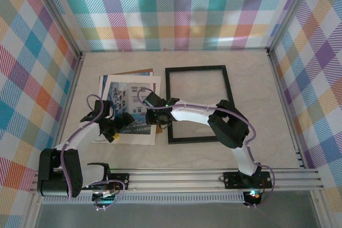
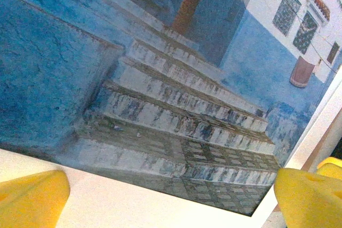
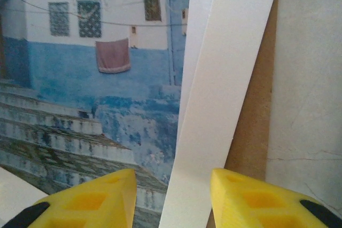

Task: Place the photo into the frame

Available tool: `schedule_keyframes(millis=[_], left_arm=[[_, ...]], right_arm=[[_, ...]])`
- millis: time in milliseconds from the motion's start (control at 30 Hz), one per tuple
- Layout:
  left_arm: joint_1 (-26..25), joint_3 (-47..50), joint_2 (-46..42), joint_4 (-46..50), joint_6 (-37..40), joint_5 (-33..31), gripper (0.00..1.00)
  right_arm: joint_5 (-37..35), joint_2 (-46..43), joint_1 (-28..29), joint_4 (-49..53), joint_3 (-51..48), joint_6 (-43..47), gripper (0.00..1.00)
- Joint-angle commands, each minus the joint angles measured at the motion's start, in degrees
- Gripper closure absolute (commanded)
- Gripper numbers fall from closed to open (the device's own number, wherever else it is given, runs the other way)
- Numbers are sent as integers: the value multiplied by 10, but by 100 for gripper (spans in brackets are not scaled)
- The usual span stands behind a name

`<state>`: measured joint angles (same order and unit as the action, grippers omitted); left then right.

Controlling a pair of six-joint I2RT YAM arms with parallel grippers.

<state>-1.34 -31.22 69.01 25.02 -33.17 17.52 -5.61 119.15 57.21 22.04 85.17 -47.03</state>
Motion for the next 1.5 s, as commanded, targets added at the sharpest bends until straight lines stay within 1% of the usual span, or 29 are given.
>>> schedule_keyframes(millis=[0, 233, 533, 733, 933, 1100, 1200, 1333, 1467], left_arm=[[4, 22, 7, 9, 7, 4, 0], [3, 20, 9, 11, 12, 1, 0], [4, 19, 26, 3, 16, 7, 0], [3, 20, 28, 0, 16, 11, 0], [3, 23, 28, 0, 18, 11, 0], [3, 21, 32, -1, 19, 14, 0], [3, 22, 33, -1, 19, 14, 0], [3, 22, 35, -4, 19, 14, 0], [4, 23, 39, -8, 18, 19, 0]], right_arm=[[-7, 16, 7, -2, -6, -15, 58], [-29, 17, 13, 13, -7, -22, 53], [-49, 20, 24, 30, 3, -29, 49], [-44, 29, 26, 33, 7, -32, 47], [-67, 16, 32, 33, -3, -36, 45], [-66, 17, 33, 41, 4, -34, 43], [-67, -2, 33, 32, -13, -39, 38], [-42, -15, 35, 10, -35, -46, 38], [-19, 6, 35, 3, -26, -48, 39]])
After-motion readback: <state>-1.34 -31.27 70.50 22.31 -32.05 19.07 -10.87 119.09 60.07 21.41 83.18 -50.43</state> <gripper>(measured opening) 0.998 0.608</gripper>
